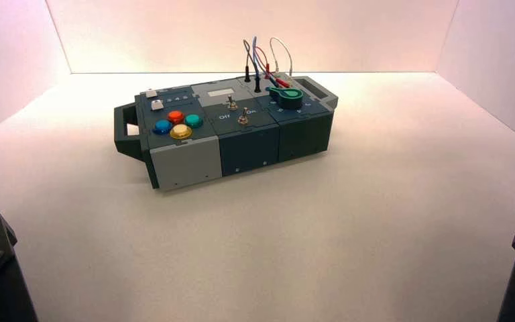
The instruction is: Move the top slider to position 3.
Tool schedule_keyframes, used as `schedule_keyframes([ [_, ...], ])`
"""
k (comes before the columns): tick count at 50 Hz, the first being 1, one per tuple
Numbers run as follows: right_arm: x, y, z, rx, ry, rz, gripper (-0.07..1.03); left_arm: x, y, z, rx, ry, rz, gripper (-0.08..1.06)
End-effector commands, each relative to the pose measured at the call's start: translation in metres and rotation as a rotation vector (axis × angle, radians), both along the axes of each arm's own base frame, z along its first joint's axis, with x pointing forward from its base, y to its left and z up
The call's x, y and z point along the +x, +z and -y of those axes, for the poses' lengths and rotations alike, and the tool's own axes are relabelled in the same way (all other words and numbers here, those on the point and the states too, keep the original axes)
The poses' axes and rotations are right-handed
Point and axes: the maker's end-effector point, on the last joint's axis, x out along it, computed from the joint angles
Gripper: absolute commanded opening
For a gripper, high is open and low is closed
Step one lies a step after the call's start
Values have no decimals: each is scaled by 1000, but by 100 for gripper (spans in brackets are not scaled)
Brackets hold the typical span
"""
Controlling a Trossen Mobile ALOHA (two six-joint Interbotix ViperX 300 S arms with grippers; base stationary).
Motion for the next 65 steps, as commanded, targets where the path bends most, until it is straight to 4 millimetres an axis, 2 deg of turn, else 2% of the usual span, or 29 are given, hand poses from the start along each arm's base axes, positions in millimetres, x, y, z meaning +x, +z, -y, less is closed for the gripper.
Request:
schedule_keyframes([
  [1, 7, 15, -1, 7, -1, 38, -2, 2, 12, -2, -2, 6, 37, -3],
  [22, 7, 11, -2, 5, 5, 8, -2, 1, 11, -2, -2, 5, 29, -3],
  [32, 5, 15, -8, 7, 33, -54, -2, -3, 10, 0, -15, 1, -39, -3],
  [38, 4, 11, -10, 7, 44, -102, -2, -6, 3, 1, -11, -4, -81, -3],
  [55, 0, -5, -19, 3, 89, -248, -2, -14, -39, 6, 14, -36, -372, -3],
  [59, -1, -3, -28, -2, 123, -268, -2, -14, -45, 8, 17, -43, -429, -3],
  [65, -6, -1, -55, -22, 227, -279, -2, -14, -56, 8, 23, -45, -480, -3],
])
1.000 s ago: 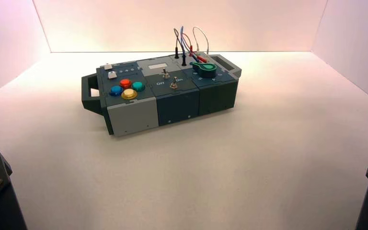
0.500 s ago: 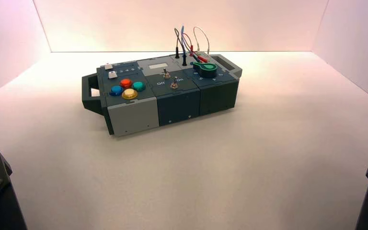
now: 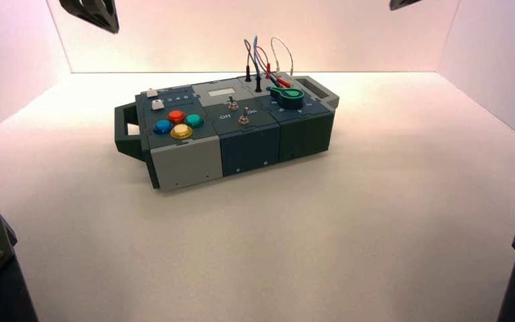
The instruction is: Move the top slider to position 3.
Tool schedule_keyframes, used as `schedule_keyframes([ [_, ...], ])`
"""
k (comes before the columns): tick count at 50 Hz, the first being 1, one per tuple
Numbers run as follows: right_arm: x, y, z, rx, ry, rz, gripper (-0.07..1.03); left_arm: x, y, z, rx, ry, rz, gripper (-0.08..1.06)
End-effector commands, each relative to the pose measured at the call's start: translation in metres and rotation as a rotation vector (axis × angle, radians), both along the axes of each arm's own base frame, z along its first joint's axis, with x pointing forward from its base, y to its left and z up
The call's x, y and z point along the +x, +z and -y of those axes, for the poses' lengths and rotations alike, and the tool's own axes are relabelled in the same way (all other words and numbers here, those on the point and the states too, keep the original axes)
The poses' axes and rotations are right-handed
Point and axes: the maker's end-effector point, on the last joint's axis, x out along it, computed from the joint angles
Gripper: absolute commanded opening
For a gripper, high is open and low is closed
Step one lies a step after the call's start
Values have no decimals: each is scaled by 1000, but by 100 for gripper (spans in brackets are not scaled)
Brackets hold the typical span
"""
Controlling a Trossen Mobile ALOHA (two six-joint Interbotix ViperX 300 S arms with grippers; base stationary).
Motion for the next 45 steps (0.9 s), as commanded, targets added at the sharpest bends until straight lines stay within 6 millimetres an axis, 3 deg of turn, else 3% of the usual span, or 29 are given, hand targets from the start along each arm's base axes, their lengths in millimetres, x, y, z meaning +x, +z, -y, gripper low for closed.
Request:
schedule_keyframes([
  [1, 2, 15, -26, 16, 87, 25, -2, 9, 3, 0, -1, 4, -11, -3],
  [11, -10, 10, -56, 40, 226, -4, -2, 11, -14, 0, 7, 3, -61, -3],
  [33, -16, 4, -73, 56, 319, -45, -2, 16, -44, 3, -3, 27, -172, -3],
  [45, -25, -1, -93, 50, 385, -59, -2, 17, -55, 5, -31, 100, -265, -3],
])
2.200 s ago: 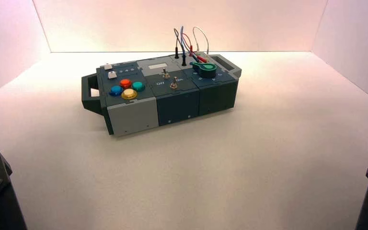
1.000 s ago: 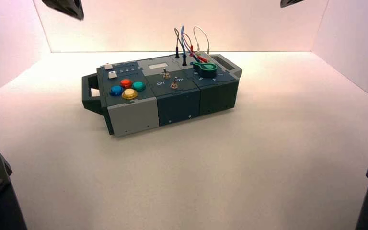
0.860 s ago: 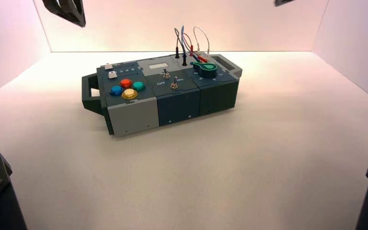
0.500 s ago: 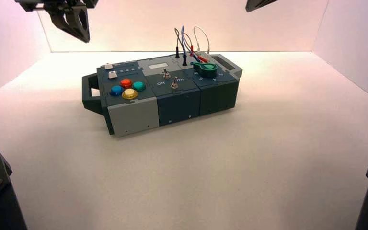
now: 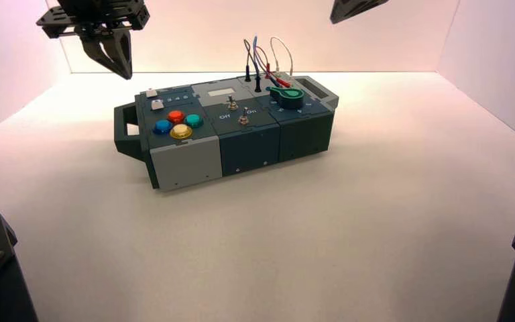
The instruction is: Move the top slider to position 3.
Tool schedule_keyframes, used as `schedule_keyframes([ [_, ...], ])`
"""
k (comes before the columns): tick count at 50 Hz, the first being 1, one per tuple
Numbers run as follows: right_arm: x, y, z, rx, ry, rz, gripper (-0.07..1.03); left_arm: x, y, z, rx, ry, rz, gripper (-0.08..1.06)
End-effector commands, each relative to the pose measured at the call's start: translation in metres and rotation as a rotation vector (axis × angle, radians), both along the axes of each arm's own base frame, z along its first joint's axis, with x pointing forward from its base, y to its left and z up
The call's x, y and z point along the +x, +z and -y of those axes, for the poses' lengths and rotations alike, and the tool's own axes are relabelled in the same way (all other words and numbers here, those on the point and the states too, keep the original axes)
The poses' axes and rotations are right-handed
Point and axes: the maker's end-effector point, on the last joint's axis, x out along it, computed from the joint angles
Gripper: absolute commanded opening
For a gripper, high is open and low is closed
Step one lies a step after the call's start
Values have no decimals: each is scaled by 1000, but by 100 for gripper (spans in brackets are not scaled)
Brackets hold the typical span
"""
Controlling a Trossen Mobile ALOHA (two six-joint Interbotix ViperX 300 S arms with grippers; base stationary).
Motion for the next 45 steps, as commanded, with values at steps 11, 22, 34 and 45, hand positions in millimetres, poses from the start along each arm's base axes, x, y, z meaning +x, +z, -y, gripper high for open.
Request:
schedule_keyframes([
  [11, -1, 10, -18, 9, 58, 22, -2, 19, 0, 0, -15, 56, 6, -3],
  [22, -1, 10, -18, 9, 58, 21, -2, 24, -5, 1, -18, 71, 24, -3],
  [34, -1, 11, -18, 9, 60, 26, -2, 33, -4, -2, -34, 129, 60, -3],
  [45, -1, 12, -19, 12, 59, 28, -2, 37, -6, -3, -38, 147, 60, -3],
])
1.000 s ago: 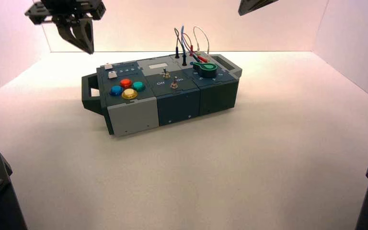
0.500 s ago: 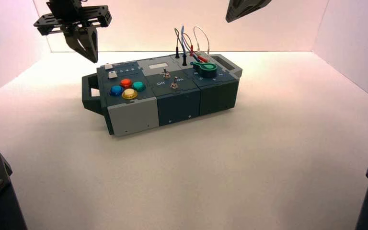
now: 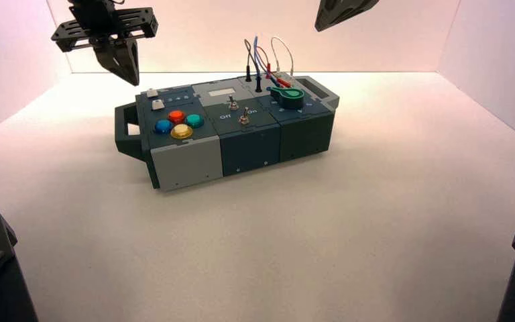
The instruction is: Move the top slider to position 3.
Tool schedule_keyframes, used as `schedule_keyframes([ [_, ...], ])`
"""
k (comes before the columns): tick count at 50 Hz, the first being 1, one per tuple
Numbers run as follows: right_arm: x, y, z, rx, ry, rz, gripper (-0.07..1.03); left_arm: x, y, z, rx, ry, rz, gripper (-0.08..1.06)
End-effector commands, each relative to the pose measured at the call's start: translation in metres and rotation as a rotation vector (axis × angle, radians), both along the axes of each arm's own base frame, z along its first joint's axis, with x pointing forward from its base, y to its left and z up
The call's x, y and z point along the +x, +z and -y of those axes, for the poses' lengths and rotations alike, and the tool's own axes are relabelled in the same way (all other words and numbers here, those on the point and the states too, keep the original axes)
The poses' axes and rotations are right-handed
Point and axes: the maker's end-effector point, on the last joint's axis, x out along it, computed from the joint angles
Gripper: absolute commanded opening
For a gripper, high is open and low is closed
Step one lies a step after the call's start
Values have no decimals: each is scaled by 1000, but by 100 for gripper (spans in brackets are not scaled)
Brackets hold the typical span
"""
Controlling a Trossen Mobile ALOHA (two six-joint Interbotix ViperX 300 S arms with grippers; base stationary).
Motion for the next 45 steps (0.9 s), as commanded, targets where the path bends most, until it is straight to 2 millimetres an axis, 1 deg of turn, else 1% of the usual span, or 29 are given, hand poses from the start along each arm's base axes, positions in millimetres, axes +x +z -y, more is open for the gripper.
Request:
schedule_keyframes([
  [1, 7, 17, -5, 22, 5, 46, -2, 12, 11, -2, -9, 20, 40, -3],
  [32, 7, 19, -5, 25, 3, 48, -2, 23, -8, 0, -5, 24, 4, -3],
  [45, 7, 19, -5, 24, 4, 48, -2, 28, -13, 0, -2, 22, 4, -3],
])
